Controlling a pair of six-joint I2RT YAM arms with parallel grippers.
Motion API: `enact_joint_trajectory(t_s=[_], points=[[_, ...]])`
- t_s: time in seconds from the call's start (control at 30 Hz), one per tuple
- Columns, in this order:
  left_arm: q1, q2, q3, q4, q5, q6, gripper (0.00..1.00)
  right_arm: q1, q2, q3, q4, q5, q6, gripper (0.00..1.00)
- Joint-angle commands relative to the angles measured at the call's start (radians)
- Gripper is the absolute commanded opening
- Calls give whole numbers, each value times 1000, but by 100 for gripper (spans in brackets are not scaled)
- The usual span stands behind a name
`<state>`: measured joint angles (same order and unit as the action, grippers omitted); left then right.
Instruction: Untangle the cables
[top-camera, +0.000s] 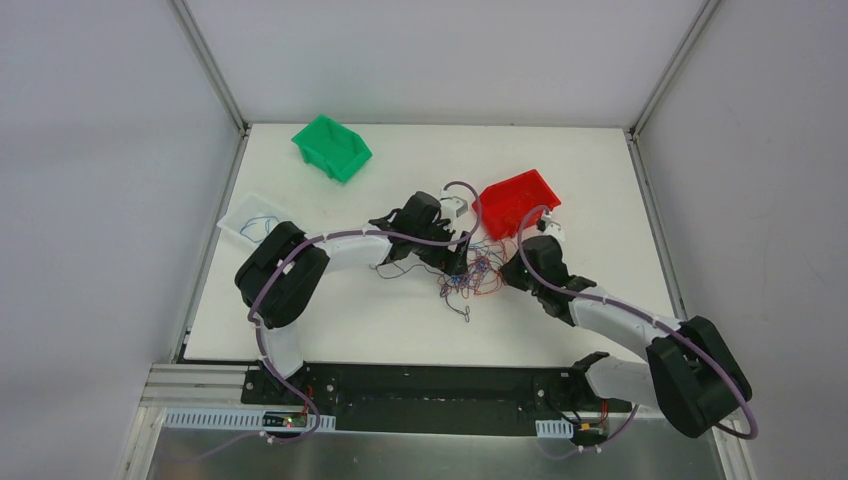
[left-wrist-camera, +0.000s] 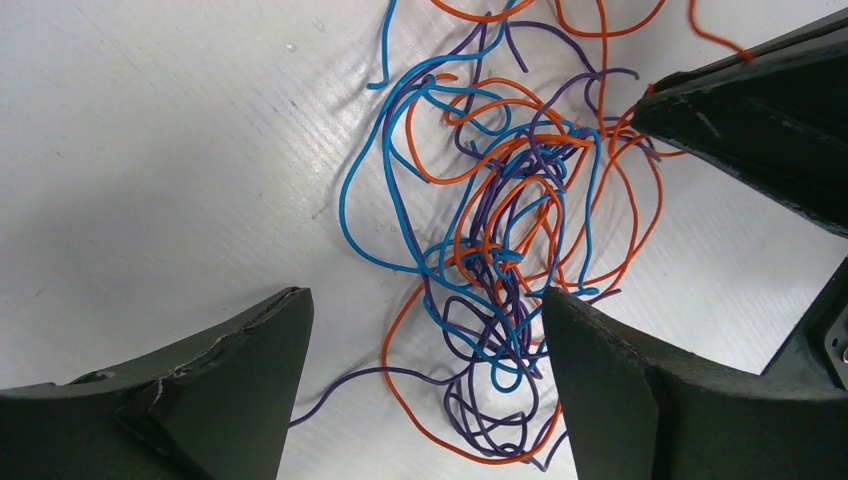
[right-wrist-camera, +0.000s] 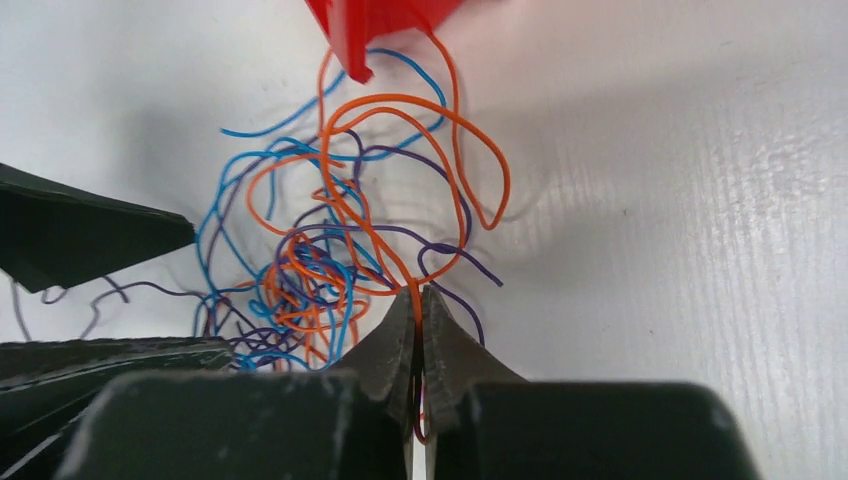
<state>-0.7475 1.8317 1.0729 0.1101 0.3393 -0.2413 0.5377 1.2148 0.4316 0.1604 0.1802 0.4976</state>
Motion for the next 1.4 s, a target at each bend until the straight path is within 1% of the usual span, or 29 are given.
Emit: enact_joint_trajectory(t_s=[0.0, 0.07, 0.2, 0.4, 0.5, 0.57, 0.67, 0.73, 0.77, 0.8, 0.83, 0.9, 0.93, 0.97, 1.0, 1.03, 1.13, 1.23, 1.27, 1.37], points=[[-9, 0, 36, -14, 17, 21, 87, -5, -118, -15, 38, 59, -29, 0], [-12, 4, 40, -14, 22, 14, 86, -6, -168, -32, 43, 68, -43, 0], [-16, 4, 32, -12, -46, -10, 85, -7, -274, -79, 74, 65, -65, 0], [-15, 1, 31, -6, -15, -25, 86, -6, -399, -130, 108, 22, -89, 0], [-16, 23, 49, -25, -13, -38, 85, -5, -477, -173, 142, 32, -92, 0], [-16, 42, 69, -42, 10, -44, 85, -5, -489, -179, 136, 43, -95, 0], [-17, 66, 89, -60, 35, -52, 86, -5, -467, -165, 124, 32, -100, 0], [-17, 86, 112, -79, 62, -50, 83, -4, -441, -154, 123, 23, -100, 0], [-17, 95, 122, -83, 81, -52, 81, -6, -430, -149, 122, 19, -100, 0], [-18, 103, 128, -84, 102, -54, 75, -5, -421, -144, 121, 16, -100, 0], [-17, 105, 133, -84, 122, -54, 65, -5, -417, -141, 119, 12, -100, 0], [-17, 97, 132, -85, 132, -49, 43, -4, -413, -140, 117, 20, -100, 0], [-17, 83, 127, -88, 111, -42, 27, -4, -414, -142, 116, 30, -99, 0], [-17, 64, 117, -89, 85, -32, 15, -4, -413, -142, 111, 44, -96, 0], [-17, 44, 104, -91, 50, -23, 1, -6, -413, -140, 104, 59, -94, 0], [-16, 19, 87, -93, 10, -15, 0, -5, -411, -135, 92, 76, -92, 0], [-11, -60, 32, -88, -125, -9, 0, -6, -400, -120, 39, 159, -72, 0], [8, -150, -66, -45, -376, -81, 0, -6, -414, -118, -16, 300, -22, 0], [28, -181, -106, -16, -402, -110, 0, -6, -429, -126, -17, 333, -8, 0], [111, -251, -198, 57, -373, -188, 0, -6, -471, -145, -19, 382, 6, 1]])
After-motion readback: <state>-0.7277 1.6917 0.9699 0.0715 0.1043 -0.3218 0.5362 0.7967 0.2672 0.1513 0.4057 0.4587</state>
